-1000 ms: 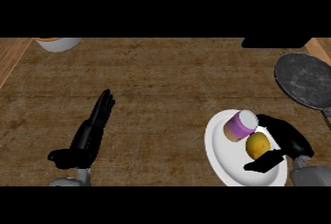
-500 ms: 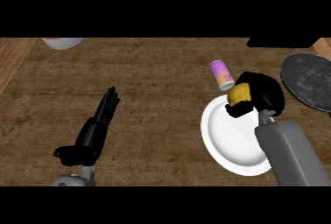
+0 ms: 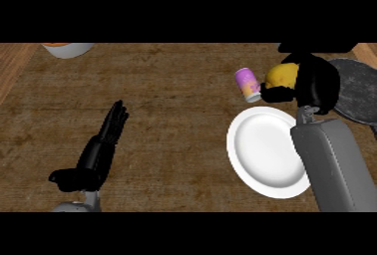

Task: Pick the lemon from the plate and place it in the pan

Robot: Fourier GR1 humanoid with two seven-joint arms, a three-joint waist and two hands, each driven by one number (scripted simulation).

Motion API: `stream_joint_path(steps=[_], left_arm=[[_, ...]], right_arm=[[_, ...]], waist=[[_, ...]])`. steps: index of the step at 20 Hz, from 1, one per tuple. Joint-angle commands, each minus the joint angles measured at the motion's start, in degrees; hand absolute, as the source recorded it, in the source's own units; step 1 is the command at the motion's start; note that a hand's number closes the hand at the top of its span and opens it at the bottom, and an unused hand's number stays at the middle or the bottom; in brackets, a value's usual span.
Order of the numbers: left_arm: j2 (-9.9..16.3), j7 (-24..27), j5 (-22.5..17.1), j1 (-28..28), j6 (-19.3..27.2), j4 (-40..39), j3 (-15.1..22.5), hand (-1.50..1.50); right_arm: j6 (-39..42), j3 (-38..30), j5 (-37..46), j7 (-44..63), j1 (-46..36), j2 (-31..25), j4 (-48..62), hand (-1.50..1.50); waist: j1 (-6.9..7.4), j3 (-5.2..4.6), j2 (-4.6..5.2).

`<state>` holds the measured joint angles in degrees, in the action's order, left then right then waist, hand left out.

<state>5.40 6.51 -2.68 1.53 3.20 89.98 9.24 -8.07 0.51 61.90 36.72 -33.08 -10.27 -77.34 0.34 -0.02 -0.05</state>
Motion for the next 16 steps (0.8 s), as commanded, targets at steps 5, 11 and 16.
stream_joint_path(steps=[5, 11, 16], left_arm=[[-2.28, 1.45, 3.09, -2.41, 1.51, -0.44, 2.55, 0.00], [-0.81, -3.85, 0.53, 1.23, -0.16, 2.37, -0.02, 0.00], [-2.14, 1.06, 2.44, 0.70, -0.11, -1.88, 1.24, 0.00]], right_arm=[[-7.71, -10.45, -6.67, -3.88, 0.67, -3.06, 3.32, 1.50], [-20.13, -17.45, -9.08, -16.85, 0.17, -8.88, 19.96, 1.50], [-28.09, -20.00, -6.01, -22.00, -2.24, -14.34, 31.77, 1.50]], waist=[[-0.18, 0.04, 0.09], [0.41, 0.09, 0.40], [0.79, 0.10, 0.62]])
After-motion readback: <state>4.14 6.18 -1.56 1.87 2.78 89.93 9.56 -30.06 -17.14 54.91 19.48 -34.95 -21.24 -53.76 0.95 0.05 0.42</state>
